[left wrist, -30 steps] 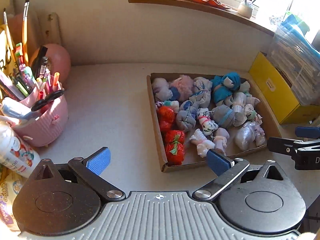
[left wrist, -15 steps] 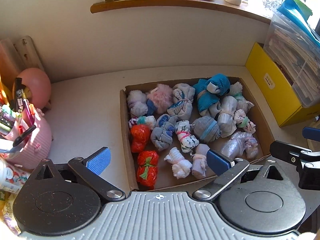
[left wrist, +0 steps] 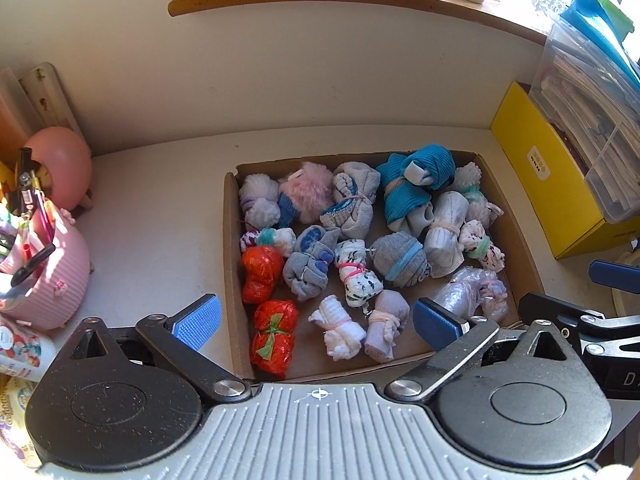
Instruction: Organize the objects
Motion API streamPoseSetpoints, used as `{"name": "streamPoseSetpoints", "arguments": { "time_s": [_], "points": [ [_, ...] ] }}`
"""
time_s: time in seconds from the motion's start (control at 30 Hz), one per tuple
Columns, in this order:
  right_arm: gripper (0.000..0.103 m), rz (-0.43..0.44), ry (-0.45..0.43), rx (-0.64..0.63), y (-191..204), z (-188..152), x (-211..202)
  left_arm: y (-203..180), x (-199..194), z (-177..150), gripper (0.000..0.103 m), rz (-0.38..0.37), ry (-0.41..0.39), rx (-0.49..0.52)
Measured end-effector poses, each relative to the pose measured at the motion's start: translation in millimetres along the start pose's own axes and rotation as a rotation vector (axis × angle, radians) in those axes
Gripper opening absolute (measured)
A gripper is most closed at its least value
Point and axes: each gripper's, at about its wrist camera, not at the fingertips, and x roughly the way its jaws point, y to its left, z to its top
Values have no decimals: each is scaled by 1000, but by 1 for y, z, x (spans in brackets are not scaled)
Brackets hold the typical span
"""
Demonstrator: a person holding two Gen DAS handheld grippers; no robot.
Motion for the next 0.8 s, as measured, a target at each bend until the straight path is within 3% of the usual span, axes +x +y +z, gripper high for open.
{"name": "streamPoseSetpoints", "arguments": {
  "time_s": [0.17,0.3,0.47,0.8],
  "points": [
    [102,16,0,-5,0,2,2,-5,-1,1,103,15,-7,12],
    [102,21,2,-5,2,2,5,-2,0,3,103,-24,10,-15],
    [102,27,1,-2,3,2,6,-5,6,1,103,46,22,25],
    [102,36,-1,9,3,5,10,-7,5,10,102,34,29,14]
  ]
}}
